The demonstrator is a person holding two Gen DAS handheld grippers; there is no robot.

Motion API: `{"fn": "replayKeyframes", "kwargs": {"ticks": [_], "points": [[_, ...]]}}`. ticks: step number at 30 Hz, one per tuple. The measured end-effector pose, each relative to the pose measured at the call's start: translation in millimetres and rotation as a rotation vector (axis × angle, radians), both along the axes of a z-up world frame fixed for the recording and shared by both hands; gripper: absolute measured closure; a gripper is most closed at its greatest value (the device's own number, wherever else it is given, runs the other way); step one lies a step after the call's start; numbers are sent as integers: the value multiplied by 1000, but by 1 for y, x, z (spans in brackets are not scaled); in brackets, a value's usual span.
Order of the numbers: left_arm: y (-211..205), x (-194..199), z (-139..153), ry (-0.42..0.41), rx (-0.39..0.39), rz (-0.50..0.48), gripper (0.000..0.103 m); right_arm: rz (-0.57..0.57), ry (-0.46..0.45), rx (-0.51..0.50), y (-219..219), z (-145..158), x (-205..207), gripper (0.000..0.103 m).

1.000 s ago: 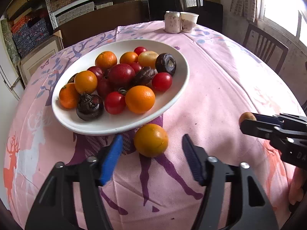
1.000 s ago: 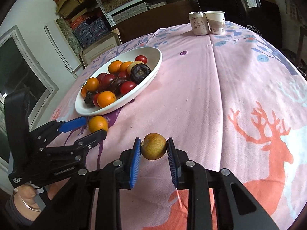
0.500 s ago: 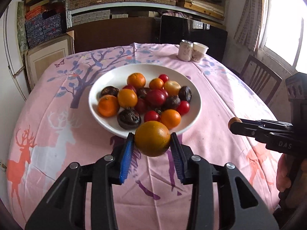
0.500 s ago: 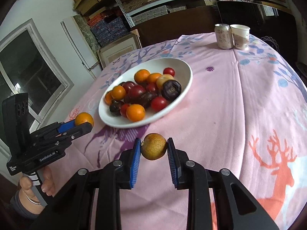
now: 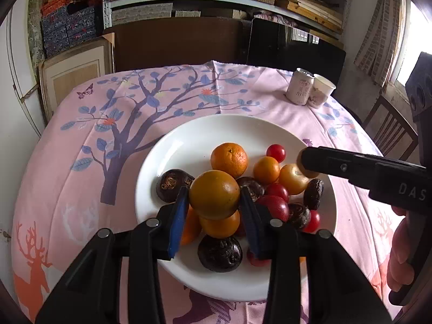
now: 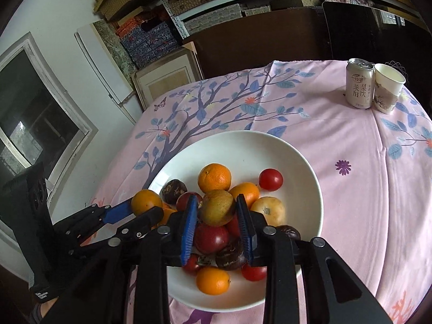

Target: Organize fruits

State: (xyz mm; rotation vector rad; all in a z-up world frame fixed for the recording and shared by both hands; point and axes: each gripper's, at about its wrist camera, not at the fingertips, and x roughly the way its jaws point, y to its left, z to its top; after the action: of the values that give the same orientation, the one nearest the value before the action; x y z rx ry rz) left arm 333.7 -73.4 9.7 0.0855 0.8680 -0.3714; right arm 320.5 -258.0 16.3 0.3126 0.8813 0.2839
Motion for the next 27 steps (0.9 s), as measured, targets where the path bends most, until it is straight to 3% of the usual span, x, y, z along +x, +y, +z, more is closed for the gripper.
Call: {"fn": "replayKeyframes", "kwargs": {"ticks": [1,3,4,6,8,9,11,14,19,27], "points": [[1,1,-2,9,7,9,59,-14,-2,-9,0,0,0,38],[7,-5,-1,0,2,33,20,-31,-25,-15,-3,3,-7,35],[11,-14,1,-26,1,50,14,-28,-25,-15,-5,3,-12,35],[15,-36,6,-66,33,49,13,-15,-21,0,-8,2,-31,35],[18,-61,5,-67,62,23,5,-8,-25,-23,-8,0,-58,34],[22,-76,4,-68,61,19,5,-5,-31,-27,-8,-1,-73,31],[30,-102,0,-50,57,17,5,-10,-35,-39,-9,-7,-109,13],[41,-139,-7,-14,37,30,5,-40,-61,-70,-10,-15,-162,4],[47,-197,2,-40,58,96,5,-72,-89,-75,-9,-13,-225,4],[48,-274,36,-158,64,132,5,-85,-191,-112,-10,29,-290,4]]}}
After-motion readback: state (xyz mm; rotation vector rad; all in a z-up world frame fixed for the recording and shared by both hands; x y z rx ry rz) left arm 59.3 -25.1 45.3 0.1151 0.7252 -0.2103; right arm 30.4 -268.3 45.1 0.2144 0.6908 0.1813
